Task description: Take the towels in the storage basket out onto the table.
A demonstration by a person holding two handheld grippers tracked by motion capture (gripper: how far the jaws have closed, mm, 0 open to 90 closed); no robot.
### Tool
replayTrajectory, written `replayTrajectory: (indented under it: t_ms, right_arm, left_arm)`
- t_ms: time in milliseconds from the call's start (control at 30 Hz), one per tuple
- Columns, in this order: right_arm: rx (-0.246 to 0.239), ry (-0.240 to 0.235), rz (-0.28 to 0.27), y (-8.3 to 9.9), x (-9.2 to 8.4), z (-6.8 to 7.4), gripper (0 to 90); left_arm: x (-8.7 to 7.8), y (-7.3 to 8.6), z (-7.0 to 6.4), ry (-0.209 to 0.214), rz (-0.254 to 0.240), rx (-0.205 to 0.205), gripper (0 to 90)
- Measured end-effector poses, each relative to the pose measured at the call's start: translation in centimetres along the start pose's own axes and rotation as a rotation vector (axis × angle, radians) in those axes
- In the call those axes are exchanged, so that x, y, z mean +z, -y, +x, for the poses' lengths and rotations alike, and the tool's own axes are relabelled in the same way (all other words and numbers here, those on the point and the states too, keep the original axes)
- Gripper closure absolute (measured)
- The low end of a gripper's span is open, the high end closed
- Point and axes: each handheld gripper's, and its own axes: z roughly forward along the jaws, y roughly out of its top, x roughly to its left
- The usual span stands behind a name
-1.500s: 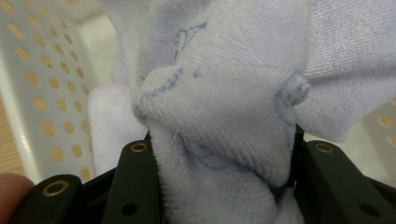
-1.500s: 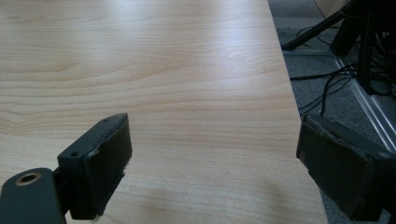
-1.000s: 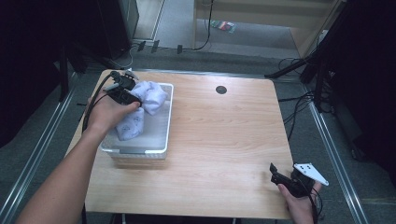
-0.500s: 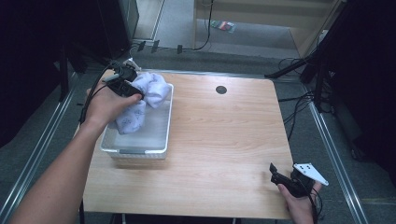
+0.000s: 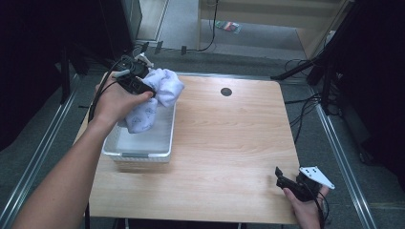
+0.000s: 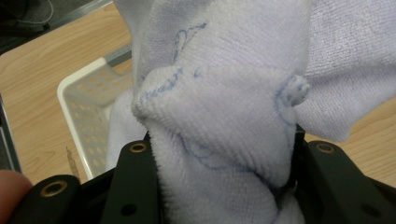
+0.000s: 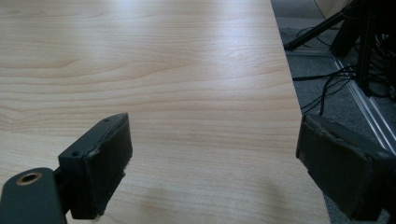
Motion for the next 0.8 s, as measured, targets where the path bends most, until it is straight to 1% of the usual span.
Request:
replayTrajectory:
  t_ms: [100,267,400,533,667,700,767,800]
  right_arm:
    - [-0.004,0.003,0.003,0.0,0.0,0.1,11.0]
    - [-0.007,0.004,0.004,0.0,0.1,0.2,11.0]
    - [-0.023,0.006,0.005,-0.1,0.1,0.2,11.2]
    - [-0.032,0.011,0.008,-0.1,0.2,0.4,11.3]
    - [-0.031,0.012,0.009,-0.1,0.2,0.4,11.3]
    - [-0.03,0.013,0.009,-0.1,0.2,0.4,11.3]
    - [-0.031,0.014,0.01,-0.1,0.2,0.4,11.4]
    - [-0.03,0.013,0.01,-0.1,0.2,0.4,11.4]
  left_arm:
    - [-0.1,-0.4,-0.4,0.004,-0.003,0.006,56.7]
    - [-0.1,-1.1,-1.6,0.01,-0.013,0.019,56.6]
    - [0.0,-1.7,-2.5,0.019,-0.009,0.036,56.6]
    - [0.1,-2.3,-3.4,0.026,-0.015,0.045,56.6]
    - [0.3,-3.0,-4.6,0.038,-0.011,0.062,56.6]
    - [0.3,-3.1,-4.9,0.039,-0.012,0.06,56.6]
    - [0.4,-3.4,-5.5,0.047,-0.011,0.073,56.6]
    - [0.4,-3.6,-6.0,0.053,-0.02,0.075,56.5]
